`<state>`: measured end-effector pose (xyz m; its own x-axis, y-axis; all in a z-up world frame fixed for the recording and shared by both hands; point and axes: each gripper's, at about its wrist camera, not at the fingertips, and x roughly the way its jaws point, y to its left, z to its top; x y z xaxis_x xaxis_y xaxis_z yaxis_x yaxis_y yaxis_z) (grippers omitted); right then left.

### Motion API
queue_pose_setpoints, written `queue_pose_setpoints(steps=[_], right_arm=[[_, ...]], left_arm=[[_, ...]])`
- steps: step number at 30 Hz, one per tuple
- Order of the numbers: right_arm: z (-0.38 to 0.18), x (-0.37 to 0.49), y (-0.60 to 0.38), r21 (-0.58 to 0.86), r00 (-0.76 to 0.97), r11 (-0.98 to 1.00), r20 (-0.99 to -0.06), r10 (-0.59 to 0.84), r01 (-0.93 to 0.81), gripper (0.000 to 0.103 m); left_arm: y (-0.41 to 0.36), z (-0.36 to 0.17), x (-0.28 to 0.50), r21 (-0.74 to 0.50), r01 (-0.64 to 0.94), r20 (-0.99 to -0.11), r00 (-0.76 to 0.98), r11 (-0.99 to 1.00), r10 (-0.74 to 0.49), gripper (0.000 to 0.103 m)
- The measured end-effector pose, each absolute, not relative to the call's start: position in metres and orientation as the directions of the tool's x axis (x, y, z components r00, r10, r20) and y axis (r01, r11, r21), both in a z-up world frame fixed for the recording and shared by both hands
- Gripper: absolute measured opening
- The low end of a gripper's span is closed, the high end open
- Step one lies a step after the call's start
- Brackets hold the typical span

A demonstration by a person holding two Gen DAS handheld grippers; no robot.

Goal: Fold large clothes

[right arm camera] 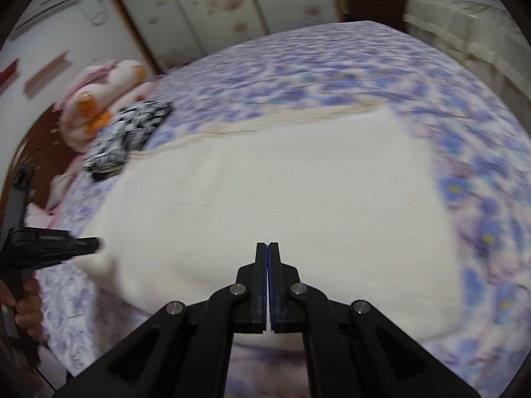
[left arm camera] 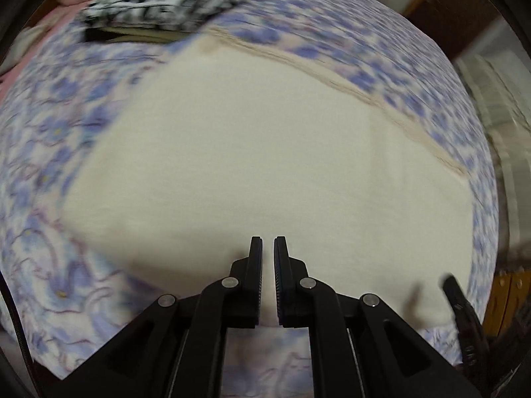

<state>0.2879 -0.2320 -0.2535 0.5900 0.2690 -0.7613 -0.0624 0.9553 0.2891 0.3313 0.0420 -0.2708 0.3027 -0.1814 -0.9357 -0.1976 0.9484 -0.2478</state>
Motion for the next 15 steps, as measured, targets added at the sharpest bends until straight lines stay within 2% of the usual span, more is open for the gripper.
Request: queue_pose_setpoints(steps=[3, 6, 11, 15], right_arm=[[-0.268, 0.309, -0.191, 0.391, 0.572, 0.911, -0.721, 0.392, -0.130, 0.000], [-0.292, 0.331, -0.163, 0.452, 0.512, 0.882, -0.729, 0.453, -0.137, 0.000], [-0.316, 0.360, -0.161, 0.536, 0.495, 0.843, -0.718, 0.489, -0.055, 0.000], [-0.321, 0.381, -0.164, 0.552, 0.505, 0.831, -0.698, 0.508, -0.073, 0.000]], left_arm=[[0.010, -0.283, 0.345, -0.282, -0.141, -0.935, 0.263, 0.949, -0.238, 0.004], [-0.010, -0.297, 0.358, -0.334, -0.111, -0.923, 0.238, 0.936, -0.301, 0.004], [-0.022, -0.311, 0.390, -0.332, -0.108, -0.921, 0.250, 0.937, -0.298, 0.004], [-0.018, -0.316, 0.428, -0.359, -0.144, -0.908, 0.283, 0.922, -0.309, 0.004]])
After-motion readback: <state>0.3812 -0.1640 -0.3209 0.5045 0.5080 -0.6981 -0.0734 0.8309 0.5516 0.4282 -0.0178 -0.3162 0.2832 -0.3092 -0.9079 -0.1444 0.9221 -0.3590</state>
